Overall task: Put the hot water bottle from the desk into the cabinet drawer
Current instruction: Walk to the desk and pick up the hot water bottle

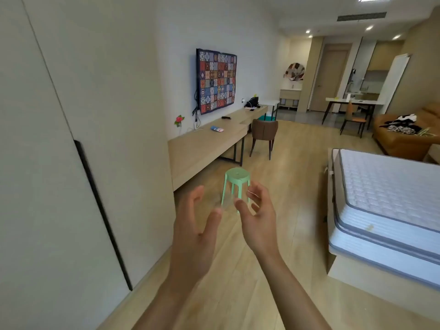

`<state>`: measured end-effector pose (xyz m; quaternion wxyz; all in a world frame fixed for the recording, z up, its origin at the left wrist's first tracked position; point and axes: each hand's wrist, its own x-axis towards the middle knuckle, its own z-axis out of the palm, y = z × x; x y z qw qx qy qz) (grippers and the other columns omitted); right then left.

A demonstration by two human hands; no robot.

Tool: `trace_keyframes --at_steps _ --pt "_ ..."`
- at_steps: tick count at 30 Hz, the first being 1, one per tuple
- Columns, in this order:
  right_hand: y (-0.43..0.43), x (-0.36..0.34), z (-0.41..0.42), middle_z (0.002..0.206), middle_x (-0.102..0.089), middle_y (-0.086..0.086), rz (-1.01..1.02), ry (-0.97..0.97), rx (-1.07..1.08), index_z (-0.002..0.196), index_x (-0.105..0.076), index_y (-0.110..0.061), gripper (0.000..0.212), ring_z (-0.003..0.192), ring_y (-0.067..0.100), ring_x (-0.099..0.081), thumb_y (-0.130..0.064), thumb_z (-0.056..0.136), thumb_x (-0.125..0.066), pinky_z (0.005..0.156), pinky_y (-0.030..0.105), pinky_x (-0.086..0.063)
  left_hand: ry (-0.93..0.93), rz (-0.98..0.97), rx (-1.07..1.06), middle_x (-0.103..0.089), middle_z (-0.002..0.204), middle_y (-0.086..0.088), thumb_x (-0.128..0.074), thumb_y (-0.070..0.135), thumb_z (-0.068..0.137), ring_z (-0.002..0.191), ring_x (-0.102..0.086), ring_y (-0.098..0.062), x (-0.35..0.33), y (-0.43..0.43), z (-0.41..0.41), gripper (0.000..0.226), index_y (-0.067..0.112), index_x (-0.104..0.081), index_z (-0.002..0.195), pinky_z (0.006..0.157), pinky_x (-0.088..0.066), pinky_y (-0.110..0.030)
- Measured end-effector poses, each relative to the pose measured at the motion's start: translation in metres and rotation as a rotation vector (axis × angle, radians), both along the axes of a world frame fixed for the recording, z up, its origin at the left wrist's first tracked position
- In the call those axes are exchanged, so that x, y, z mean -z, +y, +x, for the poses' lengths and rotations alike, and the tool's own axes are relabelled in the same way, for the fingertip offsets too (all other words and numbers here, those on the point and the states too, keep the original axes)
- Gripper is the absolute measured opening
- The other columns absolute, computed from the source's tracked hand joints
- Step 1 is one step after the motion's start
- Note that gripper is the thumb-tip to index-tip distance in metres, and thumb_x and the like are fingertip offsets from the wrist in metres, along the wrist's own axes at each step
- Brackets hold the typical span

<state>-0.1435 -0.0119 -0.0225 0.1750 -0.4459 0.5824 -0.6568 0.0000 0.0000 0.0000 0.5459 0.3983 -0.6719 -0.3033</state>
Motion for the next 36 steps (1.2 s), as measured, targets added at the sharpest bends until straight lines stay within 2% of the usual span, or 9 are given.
trace_keyframes --at_steps 3,6,12,16,19,24,27,31,36 --pt "-0.035 0.005 -0.002 0.131 -0.061 -0.011 0.035 -0.053 -0.003 0.139 -0.052 -0.027 0.051 0.123 0.004 -0.057 -0.024 0.091 -0.068 0.107 0.039 -0.049 0.046 0.039 -0.009 -0.057 0.135 0.015 -0.051 0.055 0.083 0.128 -0.051 0.000 0.010 -0.043 -0.007 0.058 0.027 -0.051 0.134 0.108 -0.045 -0.037" --pt "-0.076 0.012 -0.012 0.132 -0.059 -0.010 0.093 -0.083 -0.015 0.143 -0.049 -0.026 0.055 0.121 0.002 -0.058 -0.024 0.092 -0.068 0.104 0.038 -0.051 0.073 0.091 0.006 -0.059 0.133 0.015 -0.050 0.055 0.083 0.127 -0.052 -0.003 0.018 -0.092 -0.021 0.058 0.027 -0.052 0.133 0.107 -0.045 -0.037" --pt "-0.151 0.014 -0.043 0.124 -0.059 -0.016 0.109 -0.105 0.017 0.137 -0.052 -0.027 0.048 0.119 0.003 -0.059 -0.022 0.092 -0.068 0.101 0.032 -0.052 0.088 0.131 0.072 -0.061 0.128 0.016 -0.055 0.041 0.087 0.122 -0.054 0.003 0.027 -0.171 -0.051 0.047 0.024 -0.055 0.130 0.103 -0.046 -0.032" --pt "-0.201 0.025 -0.070 0.122 -0.059 -0.020 0.135 -0.137 0.033 0.132 -0.054 -0.031 0.044 0.119 0.003 -0.059 -0.024 0.092 -0.069 0.102 0.035 -0.053 0.058 0.190 0.106 -0.061 0.129 0.016 -0.053 0.043 0.087 0.121 -0.054 0.002 0.036 -0.222 -0.082 0.044 0.027 -0.055 0.129 0.096 -0.044 -0.019" --pt "-0.237 0.035 -0.095 0.123 -0.060 -0.020 0.148 -0.155 0.039 0.127 -0.053 -0.036 0.041 0.119 0.005 -0.060 -0.023 0.092 -0.069 0.102 0.035 -0.053 0.035 0.220 0.120 -0.061 0.128 0.016 -0.053 0.044 0.087 0.121 -0.055 0.001 0.043 -0.257 -0.109 0.045 0.027 -0.056 0.128 0.095 -0.044 -0.018" --pt "-0.312 0.045 -0.153 0.121 -0.059 -0.020 0.150 -0.163 0.025 0.126 -0.055 -0.032 0.037 0.117 0.002 -0.060 -0.023 0.092 -0.068 0.102 0.035 -0.053 0.029 0.245 0.115 -0.062 0.126 0.017 -0.054 0.043 0.087 0.119 -0.056 0.000 0.052 -0.330 -0.168 0.043 0.029 -0.056 0.127 0.096 -0.045 -0.020" --pt "-0.364 0.047 -0.196 0.125 -0.060 -0.013 0.139 -0.161 0.000 0.132 -0.055 -0.026 0.041 0.117 0.004 -0.061 -0.025 0.093 -0.067 0.101 0.036 -0.054 0.030 0.243 0.098 -0.062 0.123 0.021 -0.056 0.040 0.090 0.117 -0.056 0.003 0.053 -0.379 -0.211 0.037 0.031 -0.056 0.126 0.097 -0.046 -0.022" --pt "-0.431 0.044 -0.252 0.129 -0.061 -0.012 0.138 -0.123 -0.046 0.133 -0.055 -0.029 0.043 0.120 0.008 -0.060 -0.033 0.092 -0.066 0.103 0.039 -0.053 0.032 0.226 0.067 -0.062 0.122 0.022 -0.060 0.027 0.095 0.115 -0.053 0.012 0.044 -0.441 -0.266 0.032 0.030 -0.056 0.127 0.098 -0.045 -0.020" --pt "-0.512 0.029 -0.318 0.128 -0.059 -0.016 0.152 -0.092 -0.079 0.136 -0.053 -0.030 0.046 0.116 0.001 -0.060 -0.032 0.092 -0.067 0.101 0.035 -0.053 0.063 0.225 0.022 -0.062 0.122 0.019 -0.059 0.027 0.095 0.113 -0.053 0.013 0.035 -0.517 -0.328 0.034 0.026 -0.056 0.129 0.099 -0.045 -0.023"
